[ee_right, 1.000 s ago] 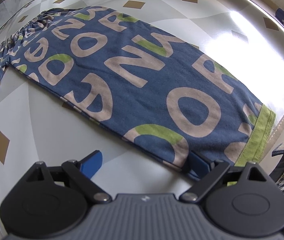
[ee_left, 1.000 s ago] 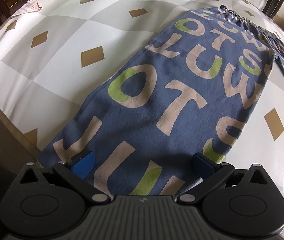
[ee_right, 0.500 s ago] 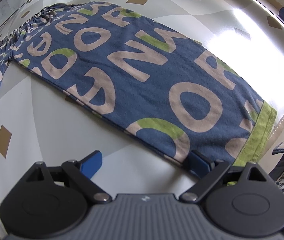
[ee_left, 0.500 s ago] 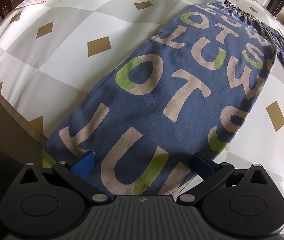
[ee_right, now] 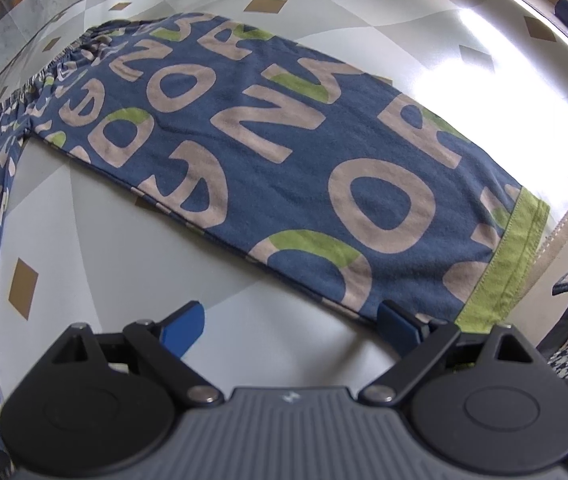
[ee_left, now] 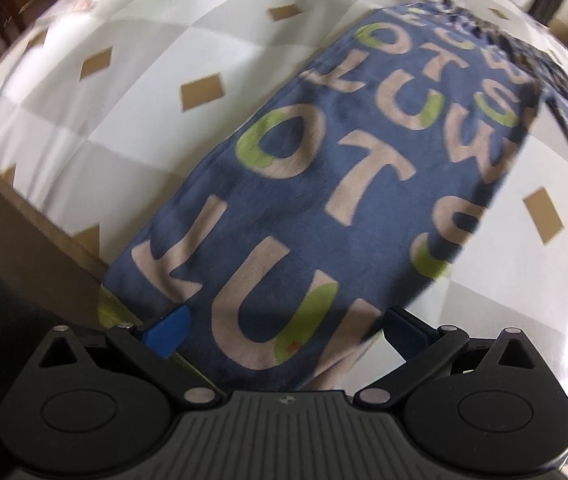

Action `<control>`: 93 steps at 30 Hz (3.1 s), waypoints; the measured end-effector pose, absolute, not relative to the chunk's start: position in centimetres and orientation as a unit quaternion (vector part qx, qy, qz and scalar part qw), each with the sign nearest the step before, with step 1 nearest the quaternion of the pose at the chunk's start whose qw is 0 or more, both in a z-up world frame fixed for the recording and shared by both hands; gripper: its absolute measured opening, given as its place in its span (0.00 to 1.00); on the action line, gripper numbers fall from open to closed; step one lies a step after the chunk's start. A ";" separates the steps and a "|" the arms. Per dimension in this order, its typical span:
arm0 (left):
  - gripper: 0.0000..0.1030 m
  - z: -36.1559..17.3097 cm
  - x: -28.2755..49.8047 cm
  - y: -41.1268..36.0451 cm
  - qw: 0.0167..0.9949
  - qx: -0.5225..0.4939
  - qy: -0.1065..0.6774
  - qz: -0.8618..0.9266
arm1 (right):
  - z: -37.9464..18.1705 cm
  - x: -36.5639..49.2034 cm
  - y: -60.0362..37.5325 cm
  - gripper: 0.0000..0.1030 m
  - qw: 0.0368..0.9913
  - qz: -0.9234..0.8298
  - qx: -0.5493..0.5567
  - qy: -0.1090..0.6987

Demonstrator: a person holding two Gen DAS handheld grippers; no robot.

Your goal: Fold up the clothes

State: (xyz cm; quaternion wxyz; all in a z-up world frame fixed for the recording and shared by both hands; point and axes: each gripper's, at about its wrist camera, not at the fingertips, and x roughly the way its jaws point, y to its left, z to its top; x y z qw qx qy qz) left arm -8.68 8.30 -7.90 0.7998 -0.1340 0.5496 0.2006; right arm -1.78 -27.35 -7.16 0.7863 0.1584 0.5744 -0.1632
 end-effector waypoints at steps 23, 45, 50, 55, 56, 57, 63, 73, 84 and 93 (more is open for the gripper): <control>1.00 -4.7 -8.3 2.9 0.833 -0.093 0.534 0.109 | -0.1 3.5 -29.0 0.90 0.799 -0.001 -0.017 0.601; 1.00 -2.7 -5.5 -6.5 0.835 -0.008 0.550 0.026 | -1.8 3.3 -39.3 0.90 0.758 -0.104 0.151 0.626; 1.00 -2.0 -5.5 -8.8 0.834 0.010 0.551 0.005 | -1.6 3.3 -39.0 0.90 0.758 -0.106 0.142 0.628; 1.00 -0.9 -5.3 -10.5 0.838 0.018 0.545 -0.013 | -1.4 3.3 -38.9 0.90 0.758 -0.109 0.139 0.628; 1.00 -0.6 -5.2 -10.7 0.839 0.017 0.544 -0.016 | -1.3 3.3 -38.9 0.90 0.759 -0.109 0.138 0.627; 1.00 -0.3 -5.1 -10.9 0.840 0.017 0.542 -0.018 | -1.3 3.3 -38.9 0.90 0.760 -0.110 0.137 0.626; 1.00 1.6 -4.1 -11.5 0.847 0.007 0.531 -0.022 | -0.9 3.4 -39.2 0.90 0.763 -0.128 0.123 0.621; 1.00 3.4 -4.2 -13.2 0.850 0.011 0.526 -0.034 | -0.7 3.3 -40.9 0.90 0.761 -0.174 0.123 0.612; 1.00 5.1 -5.8 -14.0 0.858 0.018 0.511 -0.048 | -0.3 2.6 -43.1 0.90 0.759 -0.228 0.146 0.592; 1.00 6.8 -7.2 -14.1 0.865 0.013 0.498 -0.061 | 0.6 2.0 -44.3 0.90 0.766 -0.274 0.144 0.564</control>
